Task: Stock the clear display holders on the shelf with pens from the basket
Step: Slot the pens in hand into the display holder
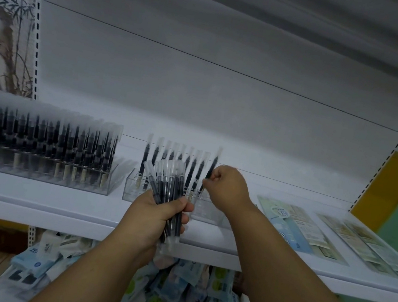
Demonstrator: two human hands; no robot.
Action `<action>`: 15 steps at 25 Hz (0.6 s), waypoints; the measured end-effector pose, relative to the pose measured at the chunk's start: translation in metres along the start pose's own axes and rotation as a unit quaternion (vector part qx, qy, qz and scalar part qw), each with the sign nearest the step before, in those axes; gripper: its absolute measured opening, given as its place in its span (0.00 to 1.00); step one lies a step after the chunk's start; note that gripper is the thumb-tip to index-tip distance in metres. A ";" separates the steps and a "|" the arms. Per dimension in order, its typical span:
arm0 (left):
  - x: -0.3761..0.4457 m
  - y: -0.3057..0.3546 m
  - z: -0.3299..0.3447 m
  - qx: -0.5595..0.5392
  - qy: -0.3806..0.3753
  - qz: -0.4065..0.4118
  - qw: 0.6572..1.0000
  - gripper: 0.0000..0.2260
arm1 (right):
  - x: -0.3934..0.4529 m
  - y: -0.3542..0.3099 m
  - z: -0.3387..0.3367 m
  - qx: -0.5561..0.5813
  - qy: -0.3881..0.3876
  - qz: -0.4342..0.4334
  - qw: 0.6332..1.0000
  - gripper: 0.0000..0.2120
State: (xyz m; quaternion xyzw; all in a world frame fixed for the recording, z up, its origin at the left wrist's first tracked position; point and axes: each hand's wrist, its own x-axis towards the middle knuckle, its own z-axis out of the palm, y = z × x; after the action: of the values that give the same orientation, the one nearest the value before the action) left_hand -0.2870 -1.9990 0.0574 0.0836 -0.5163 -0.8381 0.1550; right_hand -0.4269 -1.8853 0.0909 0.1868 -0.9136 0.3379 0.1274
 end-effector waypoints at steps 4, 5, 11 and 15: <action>-0.001 0.000 -0.001 -0.009 0.002 -0.002 1.000 0.04 | -0.004 0.008 0.011 -0.042 -0.019 0.031 0.998 0.09; -0.001 -0.001 -0.002 -0.011 0.004 -0.004 1.000 0.05 | -0.009 0.008 0.010 -0.027 0.026 0.023 0.999 0.13; 0.001 -0.005 0.000 -0.004 -0.007 -0.009 1.000 0.05 | -0.047 -0.029 -0.013 0.219 -0.115 0.025 0.968 0.13; 0.000 -0.005 0.006 0.002 -0.027 -0.013 1.000 0.06 | -0.046 -0.030 -0.019 0.287 -0.183 0.058 0.939 0.09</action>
State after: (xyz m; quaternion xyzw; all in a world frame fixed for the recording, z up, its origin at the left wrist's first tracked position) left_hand -0.2896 -1.9917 0.0558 0.0675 -0.5211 -0.8408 0.1301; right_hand -0.3704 -1.8819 0.1055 0.2205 -0.7946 0.5527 -0.1204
